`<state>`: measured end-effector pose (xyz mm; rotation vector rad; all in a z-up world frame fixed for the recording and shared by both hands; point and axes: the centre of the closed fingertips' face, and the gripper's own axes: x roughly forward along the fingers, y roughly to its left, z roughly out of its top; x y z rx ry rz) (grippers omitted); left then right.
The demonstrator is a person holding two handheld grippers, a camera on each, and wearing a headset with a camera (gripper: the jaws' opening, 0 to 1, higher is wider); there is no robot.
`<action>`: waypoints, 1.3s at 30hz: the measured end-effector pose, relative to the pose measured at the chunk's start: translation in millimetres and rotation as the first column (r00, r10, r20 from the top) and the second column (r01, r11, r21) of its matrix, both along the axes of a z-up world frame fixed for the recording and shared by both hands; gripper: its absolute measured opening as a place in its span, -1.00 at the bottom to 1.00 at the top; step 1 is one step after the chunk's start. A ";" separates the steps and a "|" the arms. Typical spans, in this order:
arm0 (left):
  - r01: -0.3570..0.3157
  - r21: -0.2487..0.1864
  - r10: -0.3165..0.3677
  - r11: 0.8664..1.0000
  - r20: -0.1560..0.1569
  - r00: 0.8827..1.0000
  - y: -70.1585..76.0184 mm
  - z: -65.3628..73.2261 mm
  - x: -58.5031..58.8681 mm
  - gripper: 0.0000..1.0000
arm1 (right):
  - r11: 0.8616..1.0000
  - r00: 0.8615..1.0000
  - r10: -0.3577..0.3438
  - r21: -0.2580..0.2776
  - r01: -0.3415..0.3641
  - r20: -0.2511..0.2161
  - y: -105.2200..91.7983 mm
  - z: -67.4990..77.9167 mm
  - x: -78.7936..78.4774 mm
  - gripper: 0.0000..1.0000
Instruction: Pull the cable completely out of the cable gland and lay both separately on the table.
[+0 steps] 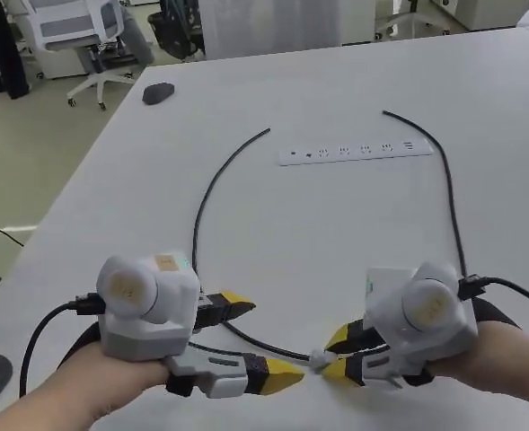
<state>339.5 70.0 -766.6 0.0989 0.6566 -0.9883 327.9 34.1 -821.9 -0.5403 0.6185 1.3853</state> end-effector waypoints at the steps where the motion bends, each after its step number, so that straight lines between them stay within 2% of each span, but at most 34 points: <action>1: 0.007 0.000 -0.007 1.000 -0.003 1.000 -1.0 0.0 -0.9 0.18 | 1.000 1.000 0.008 -0.006 -0.008 0.012 -1.9 0.9 -0.9 -0.84; 4: 0.029 -0.005 -0.029 1.000 -0.009 1.000 -6.7 1.3 -2.5 0.11 | 1.000 1.000 0.023 0.001 -0.023 0.018 -5.1 9.7 -5.4 -0.85; 5: 0.036 -0.012 -0.036 0.999 -0.014 0.999 -9.1 2.5 -3.4 0.10 | 0.999 0.999 0.037 0.015 -0.037 0.037 -6.0 17.1 -6.5 -0.85; 7: 0.063 -0.047 -0.064 0.997 -0.019 0.998 -17.8 7.7 -6.0 0.07 | 0.999 0.998 0.042 0.030 -0.044 0.049 -8.2 26.7 -8.1 -0.85; 11: 0.111 -0.106 -0.117 0.988 -0.058 0.991 -34.9 13.6 -12.6 -0.07 | 0.996 0.995 0.073 0.052 -0.077 0.074 -13.9 45.2 -14.2 -0.85; 12: 0.117 -0.118 -0.124 0.986 -0.055 0.991 -37.9 15.2 -12.5 -0.09 | 0.994 0.992 0.088 0.051 -0.093 0.087 -15.8 49.1 -17.0 -0.85; 14: 0.139 -0.130 -0.143 0.982 -0.027 0.989 -43.5 18.2 -12.2 -0.06 | 0.993 0.990 0.099 0.051 -0.105 0.097 -18.7 53.7 -20.3 -0.85; 17: 0.168 -0.180 -0.181 0.969 -0.060 0.982 -52.3 22.5 -19.5 -0.12 | 0.991 0.986 0.114 0.051 -0.121 0.119 -22.2 60.7 -24.7 -0.85; 20: 0.181 -0.191 -0.198 0.965 -0.071 0.978 -54.9 21.9 -21.8 -0.25 | 0.989 0.984 0.127 0.057 -0.135 0.125 -23.5 64.6 -29.1 -0.85; 22: 0.220 -0.241 -0.240 0.945 -0.059 0.969 -60.9 29.5 -28.5 -0.44 | 0.988 0.983 0.135 0.053 -0.142 0.127 -24.0 64.0 -31.2 -0.85; 23: 0.220 -0.232 -0.239 0.947 -0.058 0.969 -61.2 28.2 -28.4 -0.51 | 0.988 0.982 0.138 0.051 -0.146 0.128 -24.3 63.7 -32.3 -0.85; 25: 0.220 -0.216 -0.237 0.951 -0.058 0.970 -61.8 25.6 -28.3 -0.42 | 0.987 0.983 0.140 0.062 -0.148 0.123 -22.8 67.1 -34.7 -0.85; 30: 0.244 -0.210 -0.263 0.947 -0.068 0.962 -62.3 22.0 -33.4 -0.35 | 0.985 0.980 0.146 0.071 -0.157 0.134 -20.0 72.2 -35.9 -0.85; 32: 0.256 -0.213 -0.277 0.943 -0.075 0.958 -62.8 21.3 -36.6 -0.42 | 0.984 0.978 0.155 0.068 -0.166 0.140 -19.0 72.9 -36.4 -0.85; 35: 0.263 -0.238 -0.288 0.935 -0.075 0.955 -64.8 25.8 -38.7 -0.50 | 0.983 0.977 0.160 0.068 -0.170 0.139 -16.8 73.5 -37.2 -0.85; 37: 0.257 -0.237 -0.280 0.937 -0.070 0.957 -64.5 26.4 -35.9 -0.57 | 0.982 0.976 0.162 0.074 -0.174 0.145 -15.2 75.1 -36.7 -0.85; 39: 0.254 -0.247 -0.280 0.935 -0.078 0.957 -63.7 27.6 -35.1 -0.64 | 0.981 0.975 0.167 0.072 -0.178 0.145 -14.7 75.9 -36.9 -0.85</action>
